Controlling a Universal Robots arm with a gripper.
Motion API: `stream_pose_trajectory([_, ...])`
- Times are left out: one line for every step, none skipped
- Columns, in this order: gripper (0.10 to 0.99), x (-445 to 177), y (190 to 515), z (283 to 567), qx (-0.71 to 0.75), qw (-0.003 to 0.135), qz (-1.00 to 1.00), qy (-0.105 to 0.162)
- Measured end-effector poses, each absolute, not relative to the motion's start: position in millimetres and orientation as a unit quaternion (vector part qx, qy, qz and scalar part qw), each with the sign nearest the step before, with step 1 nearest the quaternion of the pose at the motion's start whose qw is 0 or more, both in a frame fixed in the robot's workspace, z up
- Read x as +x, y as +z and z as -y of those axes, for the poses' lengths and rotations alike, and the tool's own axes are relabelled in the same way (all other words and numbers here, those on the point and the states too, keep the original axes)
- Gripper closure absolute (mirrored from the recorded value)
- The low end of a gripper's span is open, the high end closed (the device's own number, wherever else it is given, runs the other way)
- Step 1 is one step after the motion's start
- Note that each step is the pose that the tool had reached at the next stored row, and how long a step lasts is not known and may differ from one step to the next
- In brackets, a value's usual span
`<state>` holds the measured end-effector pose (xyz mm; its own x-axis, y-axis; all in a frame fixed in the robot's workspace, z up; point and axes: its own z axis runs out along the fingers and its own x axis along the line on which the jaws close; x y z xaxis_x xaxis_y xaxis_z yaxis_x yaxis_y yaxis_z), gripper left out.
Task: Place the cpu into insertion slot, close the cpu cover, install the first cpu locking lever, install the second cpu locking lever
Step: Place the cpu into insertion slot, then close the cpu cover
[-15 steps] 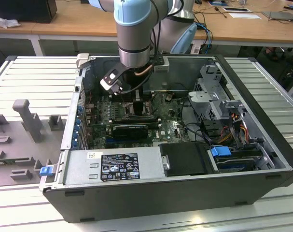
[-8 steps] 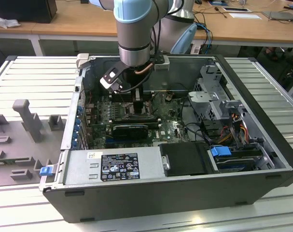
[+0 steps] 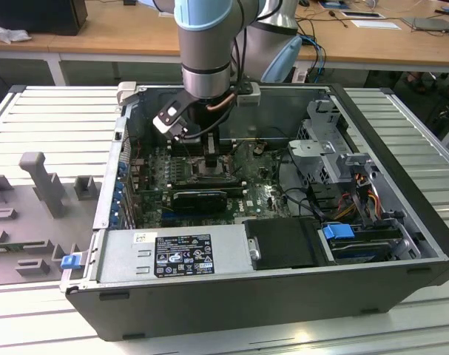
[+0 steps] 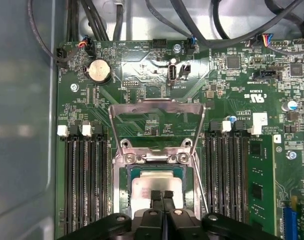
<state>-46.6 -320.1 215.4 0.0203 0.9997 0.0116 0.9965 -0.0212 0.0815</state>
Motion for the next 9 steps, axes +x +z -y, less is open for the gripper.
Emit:
stream_pose_trajectory([0.980, -46.6, 216.1, 320.1, 0.714, 0.025, -0.699, 0.033])
stream_pose_trajectory([0.980, -46.6, 217.0, 320.1, 0.714, 0.025, -0.699, 0.033])
stream_pose_trajectory([0.980, -46.6, 218.5, 320.1, 0.714, 0.025, -0.699, 0.032])
stream_pose_trajectory([0.980, -46.6, 221.0, 320.1, 0.714, 0.026, -0.699, 0.032])
stream_pose_trajectory([0.980, -46.6, 222.3, 320.1, 0.714, 0.026, -0.699, 0.032])
stream_pose_trajectory([0.980, -46.6, 222.8, 320.1, 0.714, 0.026, -0.699, 0.032])
stream_pose_trajectory([0.980, -46.3, 222.8, 320.1, 0.714, 0.026, -0.699, 0.032])
stream_pose_trajectory([0.980, -42.8, 222.9, 320.3, 0.714, 0.025, -0.699, 0.032])
stream_pose_trajectory([0.980, -38.7, 222.9, 321.5, 0.714, 0.023, -0.699, 0.031])
